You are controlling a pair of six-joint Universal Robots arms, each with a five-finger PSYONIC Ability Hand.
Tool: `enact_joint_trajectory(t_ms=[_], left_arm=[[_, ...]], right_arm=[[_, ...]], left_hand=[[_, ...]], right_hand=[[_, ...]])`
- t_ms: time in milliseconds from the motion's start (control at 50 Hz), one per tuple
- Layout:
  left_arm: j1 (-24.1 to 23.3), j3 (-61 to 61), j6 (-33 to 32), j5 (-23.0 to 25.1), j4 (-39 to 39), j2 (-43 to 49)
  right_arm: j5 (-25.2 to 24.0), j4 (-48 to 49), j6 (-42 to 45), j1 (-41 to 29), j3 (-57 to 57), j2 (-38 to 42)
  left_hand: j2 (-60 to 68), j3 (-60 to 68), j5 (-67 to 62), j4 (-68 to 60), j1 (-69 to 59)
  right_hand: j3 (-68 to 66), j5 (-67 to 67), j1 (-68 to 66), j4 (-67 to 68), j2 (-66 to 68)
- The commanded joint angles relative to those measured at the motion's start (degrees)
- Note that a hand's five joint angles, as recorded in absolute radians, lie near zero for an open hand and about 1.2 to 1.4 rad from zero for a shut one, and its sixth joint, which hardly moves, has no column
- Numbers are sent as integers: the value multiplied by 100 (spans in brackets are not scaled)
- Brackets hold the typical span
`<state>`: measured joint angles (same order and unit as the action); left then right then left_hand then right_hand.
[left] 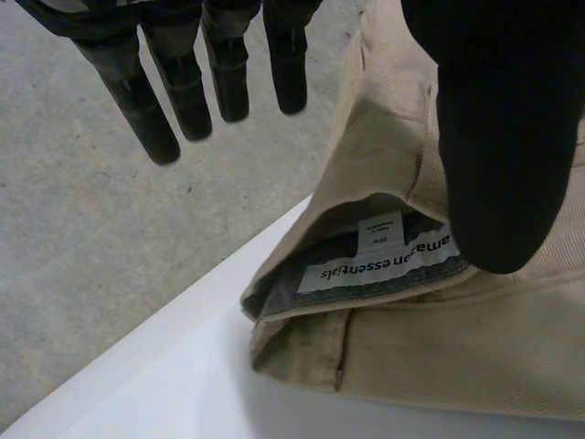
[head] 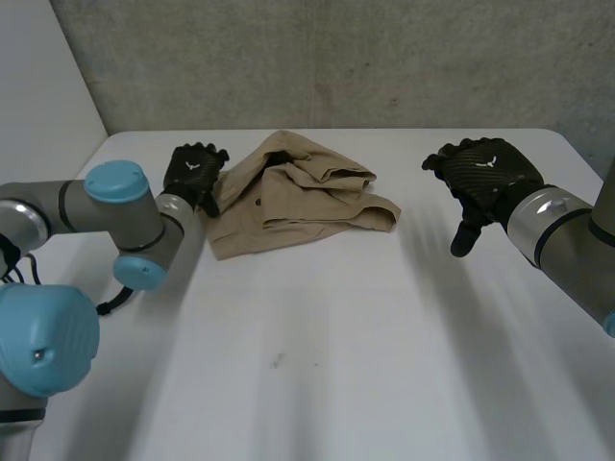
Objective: Fold the shorts.
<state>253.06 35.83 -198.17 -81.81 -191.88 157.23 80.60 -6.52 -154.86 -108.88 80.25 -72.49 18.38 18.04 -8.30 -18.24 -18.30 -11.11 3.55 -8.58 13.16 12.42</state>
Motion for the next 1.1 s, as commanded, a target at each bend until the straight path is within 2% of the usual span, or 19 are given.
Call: enact_joint_trajectory(t_ms=[20,100,220,400,460,600,700,780,940,1060,1080,1100], left_arm=[[-37,-497,7,60,98,378],[-55,-726,7,25,98,493],[-248,-552,51,-274,142,178],[-503,1564,183,-283,-173,-2535],[-582,2075,183,-196,-271,-3082],[-907,3271,147,86,-315,-4419],[-1065,3772,139,86,-262,-5139],[-1215,4141,121,86,-262,-5693],[-1461,4809,139,51,-280,-6669],[-1505,5276,147,51,-315,-7179],[-1505,5319,147,51,-324,-7206],[-1505,5381,139,25,-324,-7223]], right_arm=[[105,107,0,7,0,6],[113,116,0,16,26,15],[175,134,0,25,26,6],[298,116,-184,-1,-97,-38],[298,116,-394,-19,-158,-38],[149,99,-1712,-37,-290,-73],[-491,90,-2608,-45,-299,-29],[-774,142,-3214,-45,-317,146],[-678,449,-4314,-72,-747,875],[-256,626,-4456,-256,-1028,1394],[-195,617,-4456,-265,-1055,1439],[-107,617,-4447,-300,-1064,1439]], left_hand=[[3342,3376,-3351,-3356,-3351],[6153,6187,-6161,-6167,-6161],[6162,6196,-6170,-6176,-6170],[6162,6196,-6170,-6176,-6170],[6162,6196,-6170,-6176,-6170],[6162,6196,-6170,-6176,-6170],[6162,6196,-6170,-6176,-6170],[6162,6196,-6170,-6176,-6170],[6162,6196,-6170,-6176,-6170],[6162,6196,-6170,-6176,-6170],[6162,6196,-6170,-6176,-6170],[6162,6196,-6170,-6176,-6170]], right_hand=[[111,-355,-142,-316,-242],[111,-355,-142,-316,-242],[111,-355,-142,-316,-242],[111,-355,-142,-316,-242],[111,-355,-142,-316,-242],[111,-355,-142,-316,-242],[111,-355,-142,-316,-242],[111,-355,-142,-316,-242],[111,-355,-142,-316,-242],[111,-355,-142,-316,-242],[-544,300,-796,339,412],[-2968,2724,-3221,2763,2837]])
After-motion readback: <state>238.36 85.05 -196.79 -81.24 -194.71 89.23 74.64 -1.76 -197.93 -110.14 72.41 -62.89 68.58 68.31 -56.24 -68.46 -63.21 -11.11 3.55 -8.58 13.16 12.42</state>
